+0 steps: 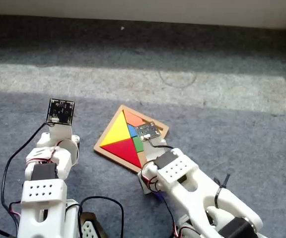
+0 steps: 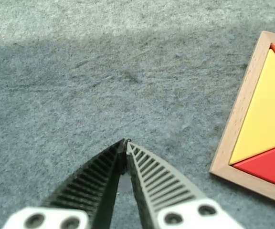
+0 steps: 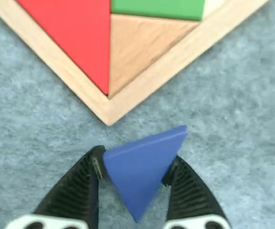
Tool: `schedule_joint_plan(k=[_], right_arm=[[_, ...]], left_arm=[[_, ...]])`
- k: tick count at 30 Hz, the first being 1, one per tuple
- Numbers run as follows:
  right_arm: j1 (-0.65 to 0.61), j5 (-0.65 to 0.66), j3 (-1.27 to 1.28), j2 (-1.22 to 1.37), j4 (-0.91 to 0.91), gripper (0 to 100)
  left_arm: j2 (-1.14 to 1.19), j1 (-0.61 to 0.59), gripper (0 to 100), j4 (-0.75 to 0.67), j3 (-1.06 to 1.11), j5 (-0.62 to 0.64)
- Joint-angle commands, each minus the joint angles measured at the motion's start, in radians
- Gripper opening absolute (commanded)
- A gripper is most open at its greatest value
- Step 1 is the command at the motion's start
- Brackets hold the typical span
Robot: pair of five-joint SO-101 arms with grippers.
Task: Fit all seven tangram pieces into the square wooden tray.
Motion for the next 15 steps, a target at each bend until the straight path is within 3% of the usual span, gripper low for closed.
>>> schedule_joint_plan(k=[1,8,15], right_arm=[[0.087,0.081,-0.013,-0.223,0.05,0.5],[0.133,0.152,-0.01,-0.544,0.048,0.6],[0.133,0.221,-0.081,-0.447,-0.005,0.6]], left_arm=[[-0.016,-0.01,3,-0.02,-0.022,0.009],[-0.016,-0.01,3,-0.02,-0.024,0.009],[-0.016,-0.01,3,-0.02,-0.022,0.009]])
